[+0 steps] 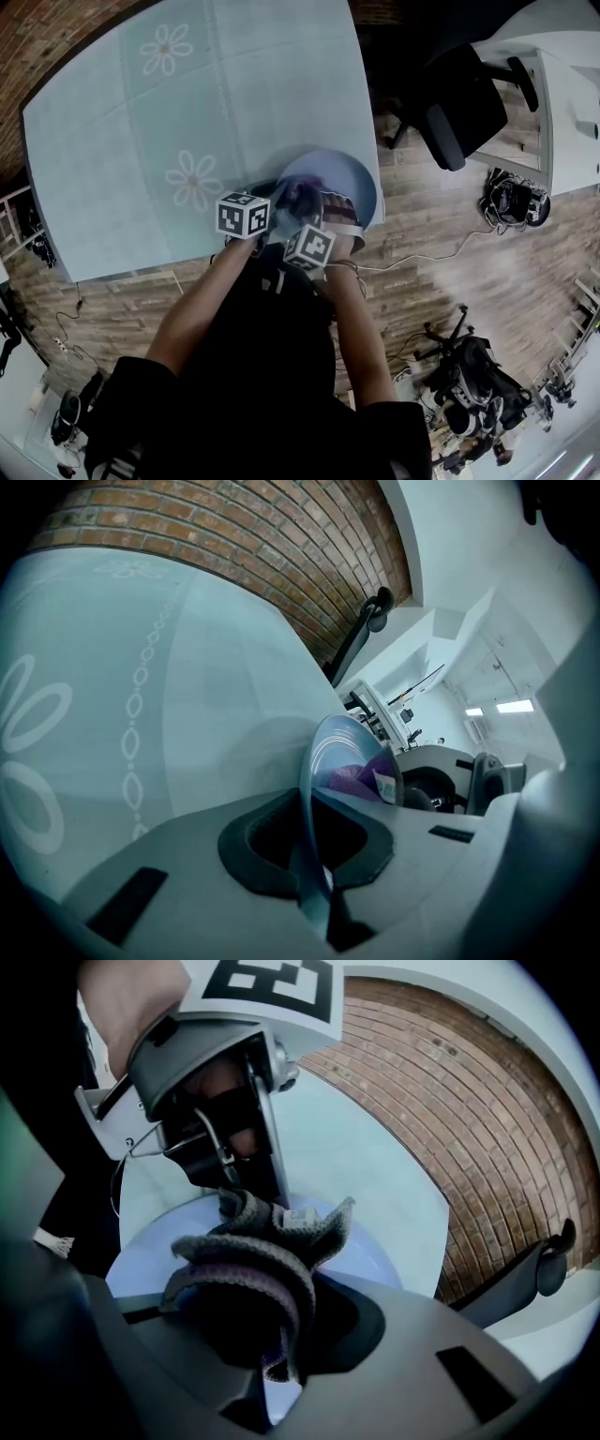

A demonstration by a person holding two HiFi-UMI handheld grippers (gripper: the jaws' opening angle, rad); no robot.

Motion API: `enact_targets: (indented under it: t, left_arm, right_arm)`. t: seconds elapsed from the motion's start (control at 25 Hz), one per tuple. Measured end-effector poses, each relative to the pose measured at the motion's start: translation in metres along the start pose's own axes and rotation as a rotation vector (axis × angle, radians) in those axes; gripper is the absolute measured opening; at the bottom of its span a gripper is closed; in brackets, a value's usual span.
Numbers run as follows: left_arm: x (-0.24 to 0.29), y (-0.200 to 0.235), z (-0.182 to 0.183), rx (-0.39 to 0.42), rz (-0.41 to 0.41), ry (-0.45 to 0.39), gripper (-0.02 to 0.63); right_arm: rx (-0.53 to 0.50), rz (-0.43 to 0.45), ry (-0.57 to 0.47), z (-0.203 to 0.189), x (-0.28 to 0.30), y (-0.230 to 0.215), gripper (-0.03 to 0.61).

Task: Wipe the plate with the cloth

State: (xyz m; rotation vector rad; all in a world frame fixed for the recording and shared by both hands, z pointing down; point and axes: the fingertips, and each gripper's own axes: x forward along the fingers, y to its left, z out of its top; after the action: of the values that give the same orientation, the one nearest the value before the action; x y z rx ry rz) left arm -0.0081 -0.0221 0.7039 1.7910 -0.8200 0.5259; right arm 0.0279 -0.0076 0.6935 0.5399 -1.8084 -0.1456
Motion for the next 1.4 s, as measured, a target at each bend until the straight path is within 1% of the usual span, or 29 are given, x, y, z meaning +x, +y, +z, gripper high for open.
enact_targets:
  t: [0.12,0.24,0.4,0.48,0.6,0.76,0.84,0.96,1.08,1.2,1.28,1.4]
  left_arm:
    - [0.000,0.000,0.000,-0.002,-0.002,0.003,0.044]
    - [-0.001,0.000,-0.001,0.002,-0.003,0.006,0.044]
    - [-0.001,0.000,0.000,0.003,-0.001,0.007,0.044]
    - [0.000,-0.001,0.000,-0.006,-0.003,0.009,0.044]
    - [0.000,-0.001,-0.001,-0.016,0.001,0.007,0.044]
    - [0.001,0.001,-0.002,-0.022,0.007,-0.002,0.044]
    - [0.001,0.003,-0.002,-0.024,0.007,-0.005,0.044]
    - [0.000,0.004,-0.002,-0.033,0.010,-0.009,0.044]
    - [0.000,0.004,-0.002,-0.039,0.008,-0.009,0.044]
    - [-0.001,0.004,-0.001,-0.044,0.007,-0.012,0.044]
    - [-0.001,0.004,-0.001,-0.051,0.009,-0.017,0.044]
    - [-0.001,0.004,0.000,-0.057,0.012,-0.022,0.044]
  right_arm:
    - [0.000,-0.008,-0.004,-0.001,0.003,-0.009,0.058]
    - [0.016,-0.035,0.003,-0.004,0.006,-0.023,0.057]
    - [0.082,-0.093,0.032,-0.019,0.015,-0.058,0.057]
    - [0.103,-0.105,0.051,-0.029,0.018,-0.073,0.057]
    - [0.130,-0.122,0.060,-0.040,0.017,-0.082,0.057]
    - [0.213,-0.148,0.065,-0.056,0.011,-0.083,0.057]
    - [0.220,-0.159,0.067,-0.057,0.010,-0.078,0.057]
    - [0.165,-0.148,0.063,-0.048,0.004,-0.058,0.057]
    - [0.121,-0.115,0.056,-0.041,-0.006,-0.028,0.056]
    - [0.097,-0.080,0.045,-0.034,-0.014,0.002,0.055]
    - [0.097,-0.046,0.040,-0.030,-0.019,0.020,0.055]
    - [0.126,0.012,0.034,-0.026,-0.026,0.043,0.056]
